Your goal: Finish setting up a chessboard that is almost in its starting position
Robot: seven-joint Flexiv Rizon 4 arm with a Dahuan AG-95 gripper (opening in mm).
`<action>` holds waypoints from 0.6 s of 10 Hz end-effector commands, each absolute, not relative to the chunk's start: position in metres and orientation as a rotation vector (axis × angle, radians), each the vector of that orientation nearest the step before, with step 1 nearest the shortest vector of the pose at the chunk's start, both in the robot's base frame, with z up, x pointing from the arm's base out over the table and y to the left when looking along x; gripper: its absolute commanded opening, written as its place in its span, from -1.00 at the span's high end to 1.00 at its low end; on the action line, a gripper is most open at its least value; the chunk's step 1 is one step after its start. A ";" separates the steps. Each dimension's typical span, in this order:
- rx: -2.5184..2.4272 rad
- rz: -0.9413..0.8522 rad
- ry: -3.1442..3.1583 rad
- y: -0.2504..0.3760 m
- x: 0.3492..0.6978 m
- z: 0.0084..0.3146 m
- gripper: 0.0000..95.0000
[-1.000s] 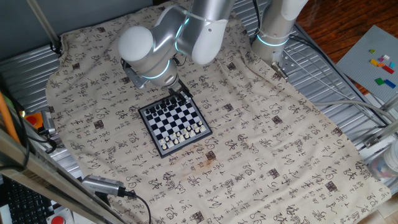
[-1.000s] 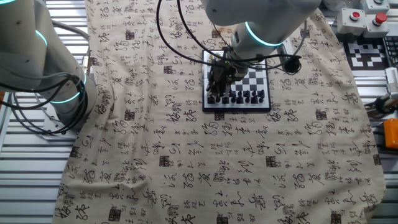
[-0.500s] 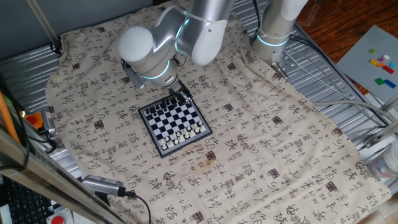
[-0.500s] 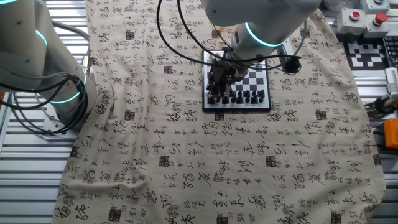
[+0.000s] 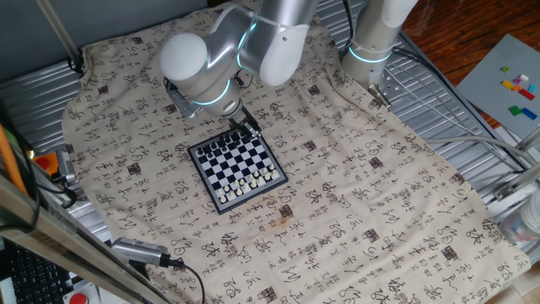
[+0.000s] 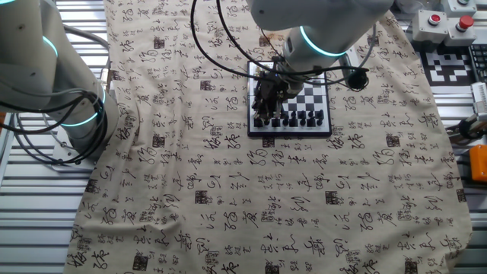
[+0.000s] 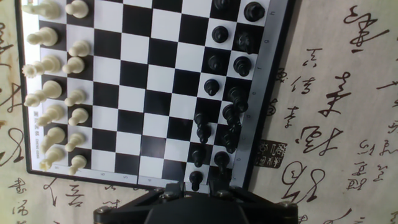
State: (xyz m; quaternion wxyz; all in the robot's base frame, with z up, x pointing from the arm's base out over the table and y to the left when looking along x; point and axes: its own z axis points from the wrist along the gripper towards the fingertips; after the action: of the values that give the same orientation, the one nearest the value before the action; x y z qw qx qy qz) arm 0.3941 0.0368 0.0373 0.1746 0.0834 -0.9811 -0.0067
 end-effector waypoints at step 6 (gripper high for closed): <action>0.173 -0.078 -2.801 0.050 0.404 0.081 1.00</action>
State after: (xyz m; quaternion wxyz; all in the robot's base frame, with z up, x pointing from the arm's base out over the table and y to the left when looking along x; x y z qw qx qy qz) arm 0.4045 0.0504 0.0817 0.1676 0.0585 -0.9838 -0.0268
